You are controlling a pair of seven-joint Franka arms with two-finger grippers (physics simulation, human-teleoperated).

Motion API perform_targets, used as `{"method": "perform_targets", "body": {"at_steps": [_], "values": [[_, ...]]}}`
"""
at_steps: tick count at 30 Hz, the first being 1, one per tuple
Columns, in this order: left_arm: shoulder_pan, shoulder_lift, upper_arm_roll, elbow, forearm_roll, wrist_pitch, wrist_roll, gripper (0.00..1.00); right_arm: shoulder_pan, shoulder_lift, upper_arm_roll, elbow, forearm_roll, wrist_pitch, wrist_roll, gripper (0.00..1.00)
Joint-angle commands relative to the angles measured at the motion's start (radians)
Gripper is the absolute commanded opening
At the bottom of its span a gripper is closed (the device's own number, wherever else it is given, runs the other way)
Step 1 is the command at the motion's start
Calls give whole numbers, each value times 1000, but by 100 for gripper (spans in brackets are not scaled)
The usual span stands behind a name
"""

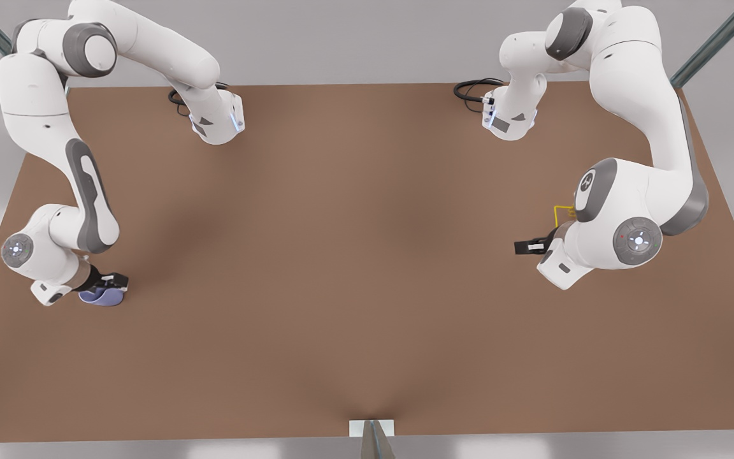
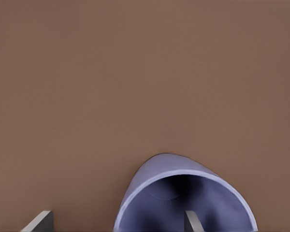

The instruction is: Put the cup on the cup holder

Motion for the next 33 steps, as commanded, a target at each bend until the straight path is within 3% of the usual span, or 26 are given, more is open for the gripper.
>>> {"method": "perform_targets", "body": {"at_steps": [1, 5, 6, 8, 15, 25, 33], "values": [[0, -1, 0, 0, 2, -1, -12, 100, -1, 3, 0, -10, 0, 36, -15, 100], [0, -1, 0, 0, 2, -1, -12, 100, -18, 20, 0, -10, -20, 44, -35, 98], [-2, -1, 0, 0, 2, -1, -12, 100, -21, 21, 0, -10, -20, 44, -36, 84], [-1, -1, 0, 0, 2, -1, -15, 100, -30, 21, 0, -10, -22, 44, -36, 22], [32, -6, 0, -1, 2, -7, -3, 100, -29, 6, 2, -19, -20, 40, -36, 21], [-39, 11, 0, 4, -13, 11, -86, 100, -9, -40, 40, -13, -17, -28, -18, 21], [-48, 22, -5, 0, -20, 77, -150, 100, 298, -123, 29, 11, 111, -165, 234, 21]]}}
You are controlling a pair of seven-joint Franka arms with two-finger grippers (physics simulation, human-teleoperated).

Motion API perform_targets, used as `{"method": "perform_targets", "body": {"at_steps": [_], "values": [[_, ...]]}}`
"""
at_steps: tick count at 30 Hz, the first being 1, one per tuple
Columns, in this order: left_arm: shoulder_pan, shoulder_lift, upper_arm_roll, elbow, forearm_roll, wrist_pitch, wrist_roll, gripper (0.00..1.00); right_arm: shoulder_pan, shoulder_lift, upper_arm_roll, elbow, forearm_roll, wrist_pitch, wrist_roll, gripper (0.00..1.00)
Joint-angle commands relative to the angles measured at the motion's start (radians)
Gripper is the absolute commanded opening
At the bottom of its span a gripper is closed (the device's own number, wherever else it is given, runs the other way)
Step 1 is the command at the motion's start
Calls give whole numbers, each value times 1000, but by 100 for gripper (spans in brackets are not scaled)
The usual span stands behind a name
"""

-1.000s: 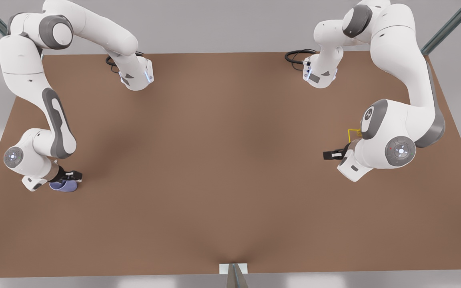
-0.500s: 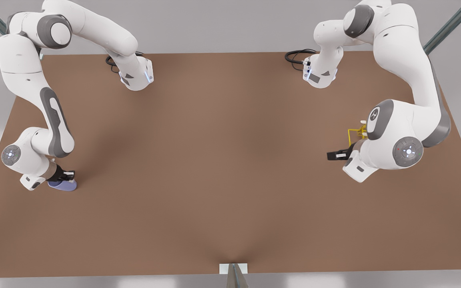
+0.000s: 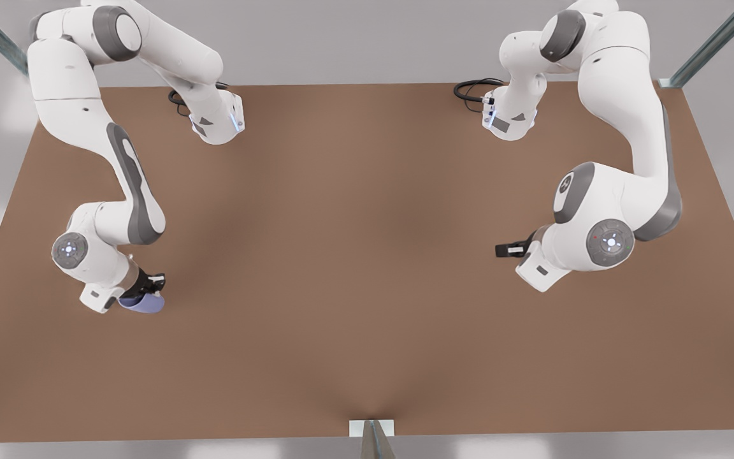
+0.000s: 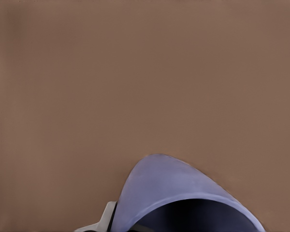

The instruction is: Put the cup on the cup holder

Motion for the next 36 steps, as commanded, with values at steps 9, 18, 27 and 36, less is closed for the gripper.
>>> {"method": "perform_targets", "body": {"at_steps": [9, 18, 27, 36], "values": [[0, -1, -1, -2, 7, 24, -109, 100, 149, 20, 140, 32, 420, 2, 289, 21], [-10, 25, -2, 11, -54, 41, -291, 100, 170, 215, 437, 114, 661, 120, 278, 21], [-75, 77, 4, 1, -88, 315, -1356, 100, 278, 704, 624, 459, 647, 548, 235, 21], [-112, 117, 7, 2, -77, 419, -1630, 100, 407, 914, 712, 652, 649, 591, 238, 21]]}}
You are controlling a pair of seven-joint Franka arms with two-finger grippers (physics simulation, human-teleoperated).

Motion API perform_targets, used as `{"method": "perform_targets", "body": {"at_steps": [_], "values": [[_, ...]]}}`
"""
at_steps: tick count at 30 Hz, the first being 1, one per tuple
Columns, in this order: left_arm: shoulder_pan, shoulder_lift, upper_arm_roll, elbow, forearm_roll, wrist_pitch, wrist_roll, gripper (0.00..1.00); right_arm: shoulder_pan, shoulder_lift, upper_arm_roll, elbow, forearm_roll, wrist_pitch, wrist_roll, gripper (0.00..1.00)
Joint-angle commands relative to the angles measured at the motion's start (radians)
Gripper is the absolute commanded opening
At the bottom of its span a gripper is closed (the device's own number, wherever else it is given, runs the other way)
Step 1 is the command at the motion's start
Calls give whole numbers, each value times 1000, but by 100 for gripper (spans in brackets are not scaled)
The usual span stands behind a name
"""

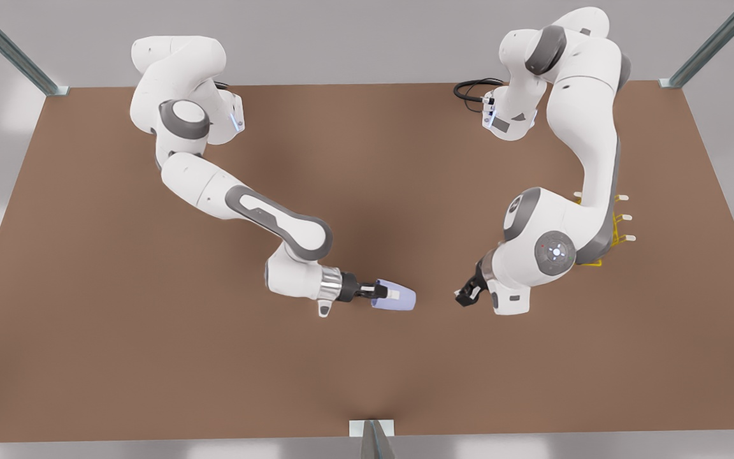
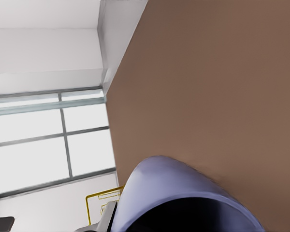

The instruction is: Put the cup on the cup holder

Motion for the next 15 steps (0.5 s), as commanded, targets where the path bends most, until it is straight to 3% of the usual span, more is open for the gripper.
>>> {"method": "perform_targets", "body": {"at_steps": [1, 13, 14, 15], "values": [[-4, 3, 0, 2, 2, 67, -742, 100, 26, 28, 13, 33, -2, 57, 34, 21], [-34, 20, 5, -2, 40, 111, -822, 100, 98, 131, 29, 62, -8, 92, -39, 21], [-67, 37, 5, -1, 50, 111, -842, 100, 105, 143, 29, 64, -8, 91, -45, 35], [-83, 52, 6, 2, 77, 113, -891, 100, 106, 149, 29, 64, -12, 92, -51, 93]]}}
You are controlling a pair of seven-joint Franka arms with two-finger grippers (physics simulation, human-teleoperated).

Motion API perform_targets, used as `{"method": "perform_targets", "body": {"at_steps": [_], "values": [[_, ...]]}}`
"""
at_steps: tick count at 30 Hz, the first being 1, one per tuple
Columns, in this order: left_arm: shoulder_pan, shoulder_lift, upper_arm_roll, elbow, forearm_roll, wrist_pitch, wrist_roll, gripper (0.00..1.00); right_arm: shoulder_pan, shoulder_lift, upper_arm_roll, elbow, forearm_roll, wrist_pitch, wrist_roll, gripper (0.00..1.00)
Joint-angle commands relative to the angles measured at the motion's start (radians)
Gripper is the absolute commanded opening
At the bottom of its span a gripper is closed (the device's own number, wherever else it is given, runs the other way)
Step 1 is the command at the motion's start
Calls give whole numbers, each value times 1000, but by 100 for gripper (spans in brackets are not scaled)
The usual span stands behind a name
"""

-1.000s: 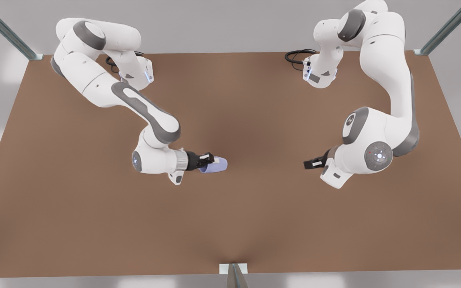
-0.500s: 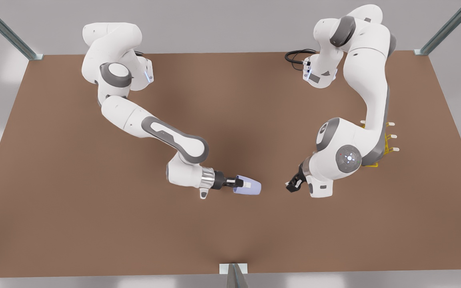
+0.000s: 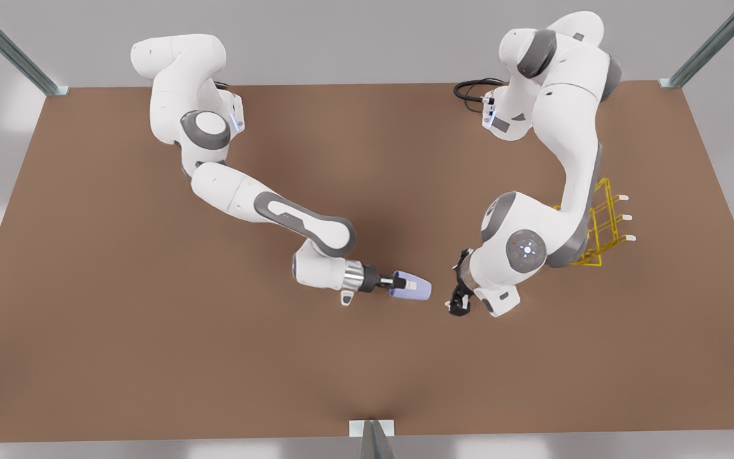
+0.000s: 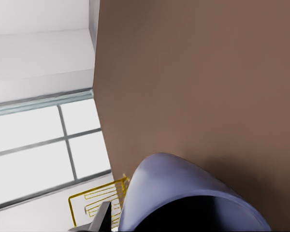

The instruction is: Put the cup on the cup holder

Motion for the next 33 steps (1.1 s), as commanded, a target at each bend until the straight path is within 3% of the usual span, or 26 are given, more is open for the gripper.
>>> {"method": "perform_targets", "body": {"at_steps": [1, 6, 10, 18, 21, 25, 26, 28, 30, 32, 33], "values": [[-21, 17, -1, 2, 50, 21, -468, 100, 2, 11, 6, 1, -14, 20, -73, 100], [-22, 78, -5, 1, 49, 174, -435, 100, -1, 17, 6, -2, -29, 17, -76, 100], [-91, 93, -7, -4, 52, 184, -382, 100, -27, 17, 4, -26, -43, 20, -71, 100], [-106, 133, -2, -7, 85, 199, -387, 100, -205, -9, 35, -238, -55, 25, -70, 100], [-103, 152, -2, -14, 168, 223, -364, 100, -358, -81, 58, -416, -49, 22, -64, 100], [-120, 167, -2, -61, 213, 286, -346, 100, -786, -316, 89, -841, -37, -20, -44, 100], [-119, 169, -2, -68, 213, 286, -341, 100, -891, -437, 87, -934, -35, -72, -39, 100], [-113, 170, -4, -88, 227, 288, -310, 100, -961, -883, -35, -1002, -40, -378, 22, 100], [-113, 158, -2, -140, 257, 293, -298, 100, -781, -1196, -302, -999, -178, -560, 21, 100], [-113, 138, -2, -191, 259, 308, -298, 100, -609, -1307, -543, -971, -389, -675, 18, 100], [-111, 110, -2, -234, 271, 319, -298, 100, -612, -1362, -554, -941, -492, -756, 12, 100]]}}
